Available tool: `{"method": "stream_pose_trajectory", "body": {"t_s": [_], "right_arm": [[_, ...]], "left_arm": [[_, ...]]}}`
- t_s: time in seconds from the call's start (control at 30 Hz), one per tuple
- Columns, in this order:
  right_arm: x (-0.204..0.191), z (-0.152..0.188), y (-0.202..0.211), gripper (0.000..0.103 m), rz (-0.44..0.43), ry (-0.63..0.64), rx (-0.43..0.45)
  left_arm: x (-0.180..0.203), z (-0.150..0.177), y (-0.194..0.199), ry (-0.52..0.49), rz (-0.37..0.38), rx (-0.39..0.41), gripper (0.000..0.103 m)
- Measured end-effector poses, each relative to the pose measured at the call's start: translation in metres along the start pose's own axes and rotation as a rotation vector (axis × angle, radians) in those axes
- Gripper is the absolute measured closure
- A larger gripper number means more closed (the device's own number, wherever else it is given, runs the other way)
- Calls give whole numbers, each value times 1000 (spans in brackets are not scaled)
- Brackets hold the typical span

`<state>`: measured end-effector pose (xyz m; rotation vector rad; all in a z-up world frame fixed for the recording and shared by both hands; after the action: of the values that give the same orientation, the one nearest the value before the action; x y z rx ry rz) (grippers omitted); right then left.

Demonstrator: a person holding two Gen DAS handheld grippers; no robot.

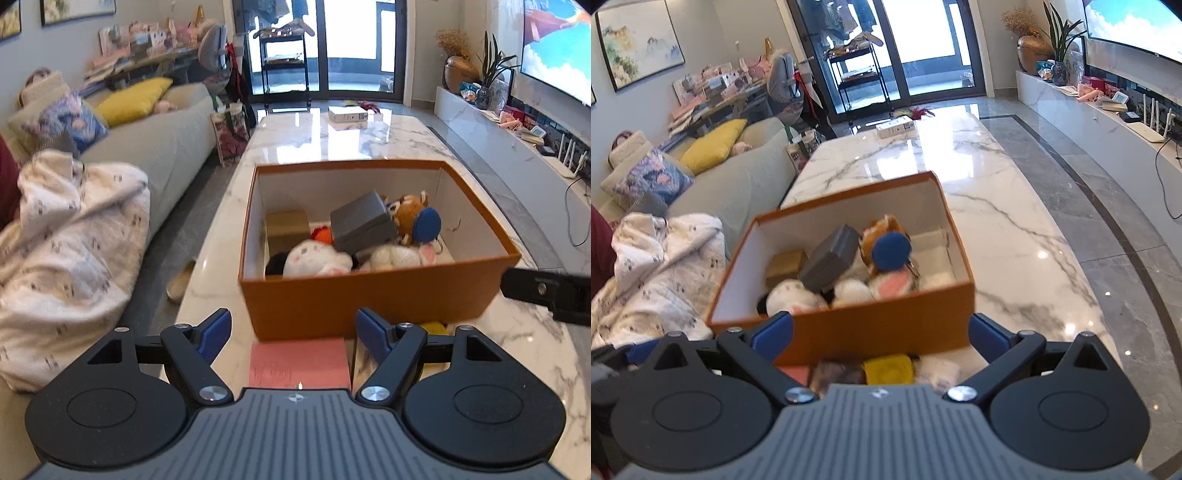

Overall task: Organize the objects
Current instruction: 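Withdraw both tools from the box toward the pink wallet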

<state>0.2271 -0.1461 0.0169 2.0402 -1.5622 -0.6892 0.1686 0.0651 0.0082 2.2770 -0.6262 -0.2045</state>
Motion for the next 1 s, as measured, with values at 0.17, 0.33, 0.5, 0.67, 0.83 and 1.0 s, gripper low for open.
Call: {"method": "stream_pose_trajectory", "body": {"t_s": [0.17, 0.33, 0.5, 0.67, 0.83, 1.0], "right_arm": [[-2, 29, 2, 2, 3, 40, -36], [0, 61, -3, 2, -7, 37, -75], [2, 74, -13, 2, -22, 16, -115], [4, 73, -22, 2, -33, 13, -122], [5, 74, -36, 2, -41, 22, -145], [4, 76, -49, 2, -45, 40, -172]], "left_arm": [[-17, 21, 5, 76, 39, -52, 15], [-25, 33, -5, 93, 43, -63, 15], [-29, 34, -24, 89, 50, -67, 15], [-22, 30, -47, 68, 98, -74, 15], [-14, 34, -70, -18, 116, -99, 15], [-21, 35, -92, -26, 96, -118, 15]]}}
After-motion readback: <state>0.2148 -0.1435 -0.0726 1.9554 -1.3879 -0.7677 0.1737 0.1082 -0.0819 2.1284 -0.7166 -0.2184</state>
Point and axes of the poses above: each gripper's, at about its wrist camera, not at the fingertips, and y roughly against the way its jaws point, x to its right, z to its underside, the point moved 10 cm from there along -y, roughly the way its jaws point, and after that the axes turned 13 degrees about y, right-handed, at the moved point
